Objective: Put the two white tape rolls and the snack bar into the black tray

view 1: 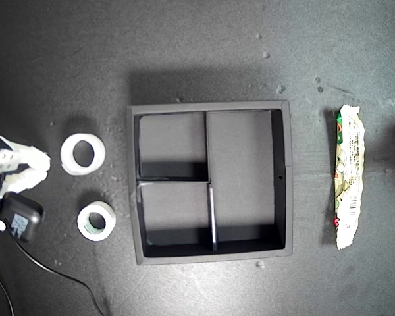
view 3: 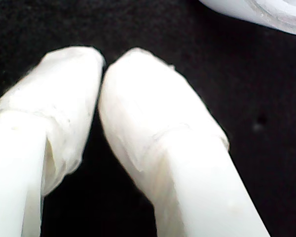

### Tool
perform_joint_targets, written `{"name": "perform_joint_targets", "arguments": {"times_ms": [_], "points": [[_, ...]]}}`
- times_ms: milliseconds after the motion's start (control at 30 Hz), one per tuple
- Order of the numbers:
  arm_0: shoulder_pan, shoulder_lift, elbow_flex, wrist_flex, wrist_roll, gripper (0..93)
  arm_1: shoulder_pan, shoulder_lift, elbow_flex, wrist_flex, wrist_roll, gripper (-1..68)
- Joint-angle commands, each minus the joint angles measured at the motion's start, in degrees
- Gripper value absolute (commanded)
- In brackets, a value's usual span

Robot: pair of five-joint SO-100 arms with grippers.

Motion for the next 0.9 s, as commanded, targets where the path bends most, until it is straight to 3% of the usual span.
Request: {"name": "perform_joint_targets", "arguments": {"times_ms": [0,600,733,867], "points": [[-1.58,2.81,3.6,2.2,1.05,0.2,-1.67,0.09,0.7,0.0,1.32,-0.2],[-1.58,2.81,3.6,2.2,0.79,0.2,-0.79,0.09,0.7,-0.26,1.76,-0.3],[-1.14,2.81,3.6,0.97,0.7,0.1,-0.62,0.09,0.7,-5.1,-0.7,-0.3],[1.85,2.72,3.6,-1.41,-5.45,0.0,1.14,0.09,0.7,-11.95,-3.34,-0.3]]}}
